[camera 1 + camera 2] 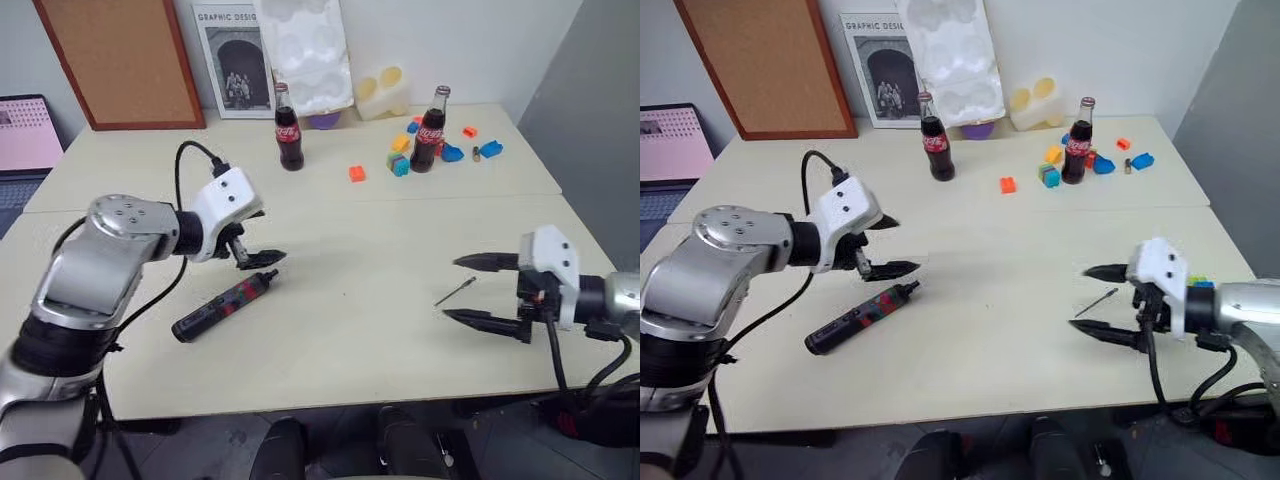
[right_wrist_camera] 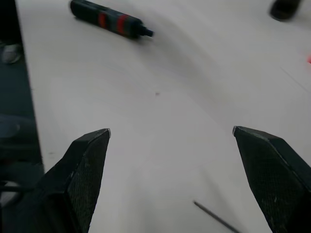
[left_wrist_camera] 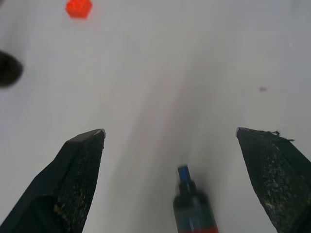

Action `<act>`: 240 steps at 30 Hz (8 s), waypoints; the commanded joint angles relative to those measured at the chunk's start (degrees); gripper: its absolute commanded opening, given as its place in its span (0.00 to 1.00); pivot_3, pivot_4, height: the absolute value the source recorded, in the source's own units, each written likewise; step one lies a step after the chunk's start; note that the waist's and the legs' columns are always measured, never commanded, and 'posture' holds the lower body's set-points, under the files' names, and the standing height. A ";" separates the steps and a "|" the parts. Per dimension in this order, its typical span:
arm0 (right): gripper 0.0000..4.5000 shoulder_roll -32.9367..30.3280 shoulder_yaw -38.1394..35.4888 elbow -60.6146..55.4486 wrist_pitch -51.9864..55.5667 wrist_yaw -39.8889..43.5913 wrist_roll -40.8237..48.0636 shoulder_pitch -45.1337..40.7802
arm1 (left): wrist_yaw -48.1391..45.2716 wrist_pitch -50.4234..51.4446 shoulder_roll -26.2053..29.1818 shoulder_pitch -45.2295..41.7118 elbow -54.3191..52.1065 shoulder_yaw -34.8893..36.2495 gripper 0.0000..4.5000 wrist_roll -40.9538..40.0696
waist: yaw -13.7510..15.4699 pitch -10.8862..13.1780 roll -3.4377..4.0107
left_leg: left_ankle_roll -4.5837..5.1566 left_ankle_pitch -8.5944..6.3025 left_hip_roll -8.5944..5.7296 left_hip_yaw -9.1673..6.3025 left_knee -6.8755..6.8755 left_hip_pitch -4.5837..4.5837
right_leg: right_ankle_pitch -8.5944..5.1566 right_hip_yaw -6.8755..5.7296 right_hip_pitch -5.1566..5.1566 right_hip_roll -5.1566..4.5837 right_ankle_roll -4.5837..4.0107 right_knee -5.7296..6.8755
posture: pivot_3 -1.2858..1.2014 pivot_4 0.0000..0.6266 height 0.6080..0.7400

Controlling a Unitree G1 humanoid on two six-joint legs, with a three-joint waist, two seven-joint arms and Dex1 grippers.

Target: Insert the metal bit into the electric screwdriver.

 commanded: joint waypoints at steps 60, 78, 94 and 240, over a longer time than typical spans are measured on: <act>0.96 10.38 15.73 -10.26 0.14 -12.05 -0.35 -1.80 | -7.23 -1.27 -12.28 -12.90 20.56 -15.66 0.37 10.73 | 2.13 0.03 -0.12 | 0.00 -0.01 0.01 -0.19 0.03 -0.13 | 0.05 -0.20 -0.05 0.03 0.11 0.10 | 0.52 0.24 1.00; 0.96 3.32 -5.64 -5.45 11.46 -20.55 18.12 -12.77 | 28.39 -24.83 -49.11 -13.72 21.17 2.84 0.37 6.17 | 1.71 0.04 -0.17 | 0.01 0.00 -0.04 -0.12 -0.01 -0.11 | 0.12 -0.07 -0.07 -0.03 0.20 0.10 | 0.52 0.24 1.00; 0.96 2.73 -0.80 -3.98 11.03 -22.88 16.24 -16.33 | 38.24 -37.01 -50.40 9.49 13.24 1.66 0.37 10.38 | 2.01 0.01 -0.15 | 0.01 0.00 -0.08 -0.03 0.03 -0.07 | 0.22 0.02 0.00 -0.05 0.23 0.03 | 0.52 0.24 1.00; 0.00 39.51 8.76 22.64 -9.17 -29.65 -3.12 -30.43 | 46.09 -34.78 -52.35 12.91 4.30 -3.03 0.37 11.58 | 1.64 -0.47 0.26 | 0.02 0.01 0.01 -0.03 -0.12 -0.05 | 0.28 0.02 -0.01 0.08 0.19 -0.17 | 0.52 0.24 1.00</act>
